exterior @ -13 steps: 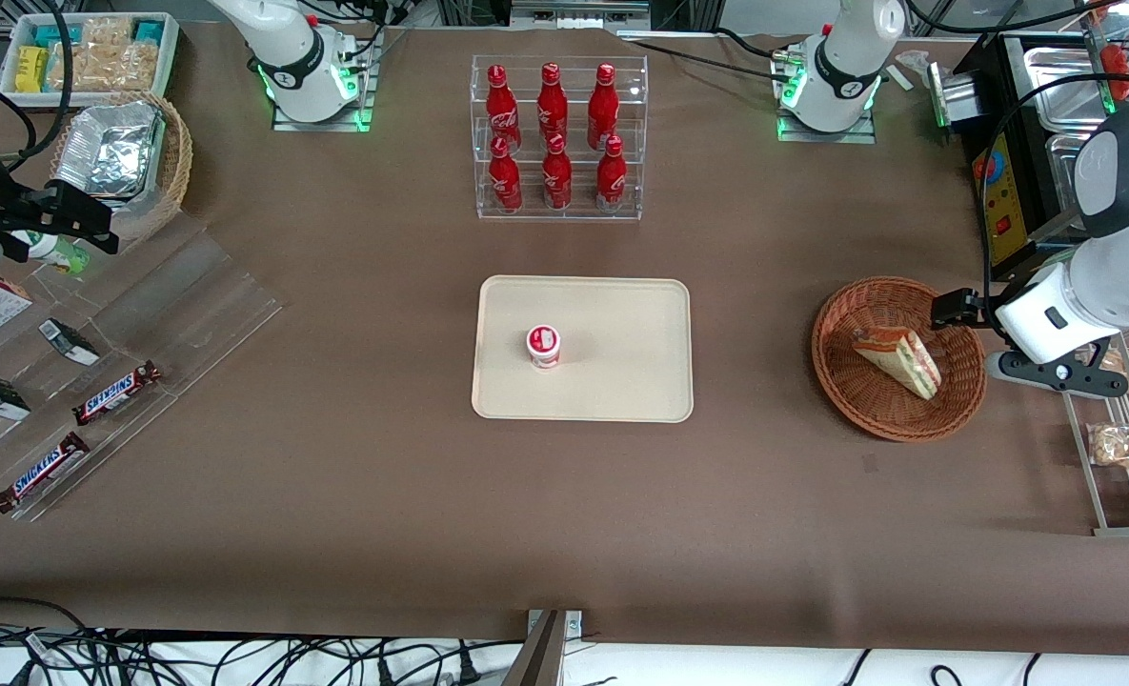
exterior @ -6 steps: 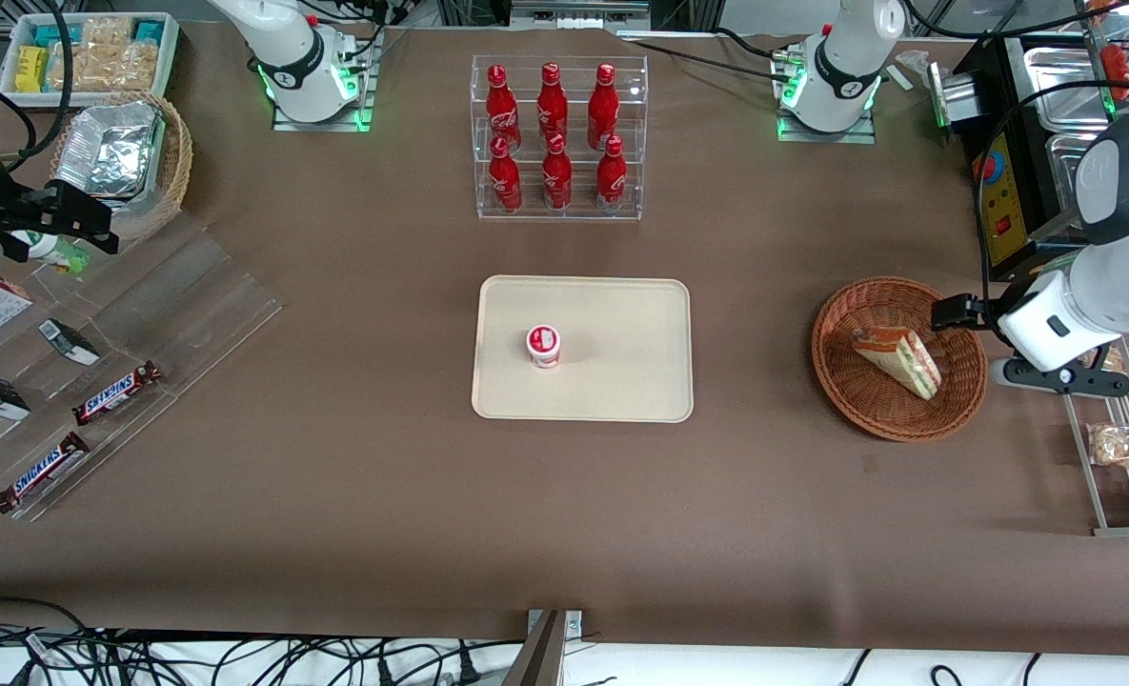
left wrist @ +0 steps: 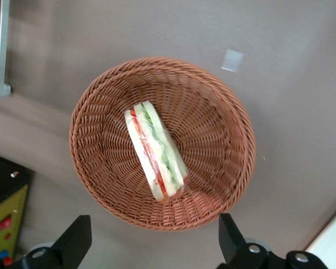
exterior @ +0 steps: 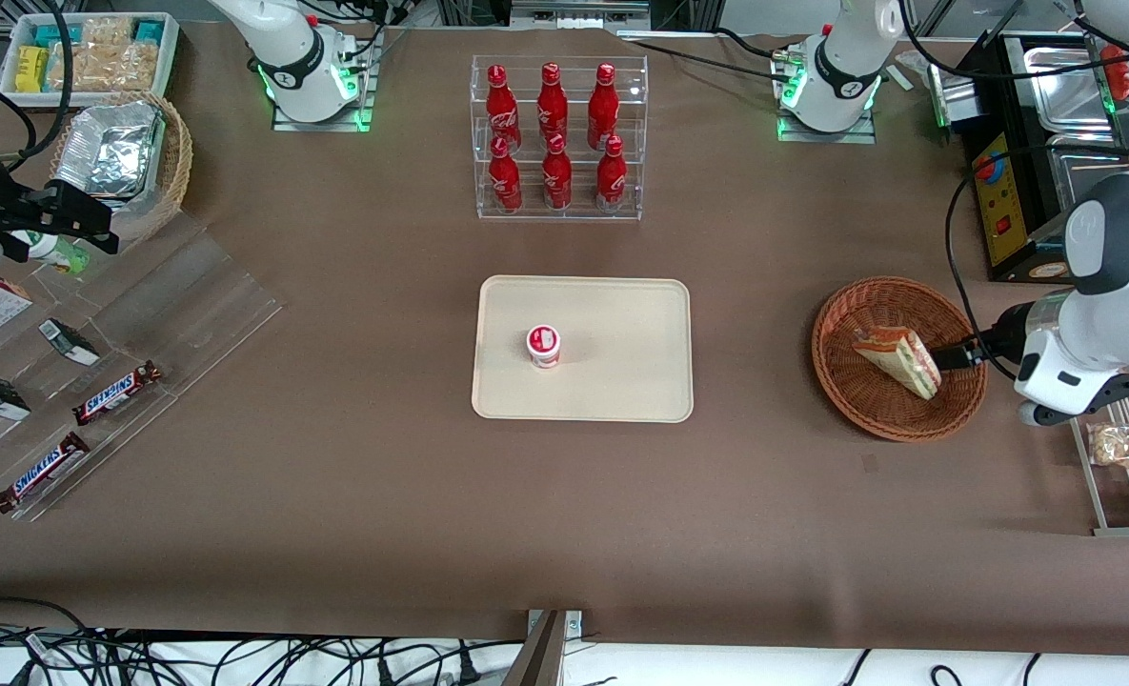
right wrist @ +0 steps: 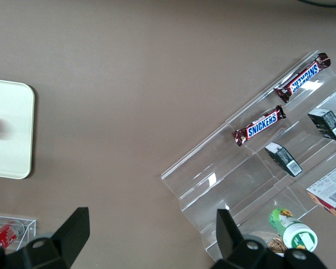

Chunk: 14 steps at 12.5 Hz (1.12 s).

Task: Place sandwich from basket to tray
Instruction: 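Lower the open left gripper over the sandwich in the wicker basket, then close the left gripper on the wrapped sandwich wedge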

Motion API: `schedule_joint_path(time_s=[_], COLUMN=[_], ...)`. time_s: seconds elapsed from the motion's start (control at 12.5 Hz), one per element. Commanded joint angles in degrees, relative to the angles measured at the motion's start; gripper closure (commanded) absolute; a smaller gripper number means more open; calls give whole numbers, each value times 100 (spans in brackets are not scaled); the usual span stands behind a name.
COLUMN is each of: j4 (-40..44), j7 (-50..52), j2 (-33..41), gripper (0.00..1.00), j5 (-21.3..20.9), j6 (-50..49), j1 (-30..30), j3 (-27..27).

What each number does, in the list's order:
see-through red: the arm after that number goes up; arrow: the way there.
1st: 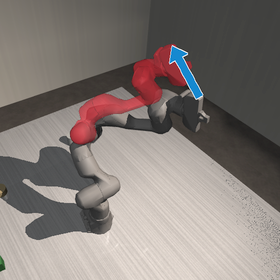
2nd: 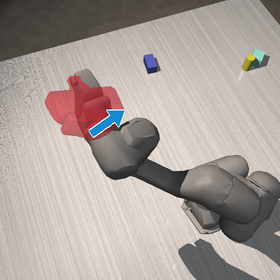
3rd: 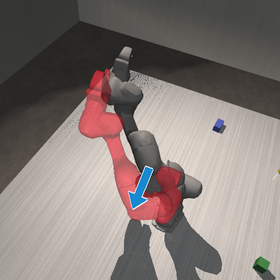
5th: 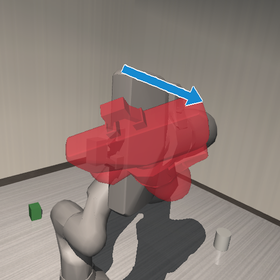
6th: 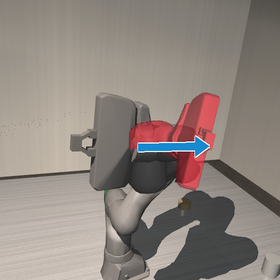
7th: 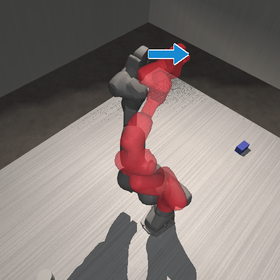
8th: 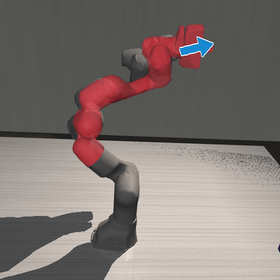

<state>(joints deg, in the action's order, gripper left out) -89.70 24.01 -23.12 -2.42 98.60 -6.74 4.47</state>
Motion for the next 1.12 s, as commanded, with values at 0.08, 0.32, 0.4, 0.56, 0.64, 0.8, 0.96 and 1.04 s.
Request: schedule_joint_path(time_s=[0.08,0.32,0.4,0.56,0.64,0.8,0.96,1.04], j4=[-520,-1355,-1557,-1805,-1910,-1981,-2043,-2034], j7=[831,1587,1842,2029,2029,2107,2422,2616], j2=[-158,-158,-149,-123,-97,-97,-97,-97], gripper=[0,0,0,0,0,0,0,0], j5=[49,13,-22,-31,-39,-57,-241,-285], j6=[710,1712,1959,2145,2215,2242,2242,2242], j1=[-64,-64,-64,-64,-73,-73,-73,-73], j3=[36,28,19,1,1,1,1,10])
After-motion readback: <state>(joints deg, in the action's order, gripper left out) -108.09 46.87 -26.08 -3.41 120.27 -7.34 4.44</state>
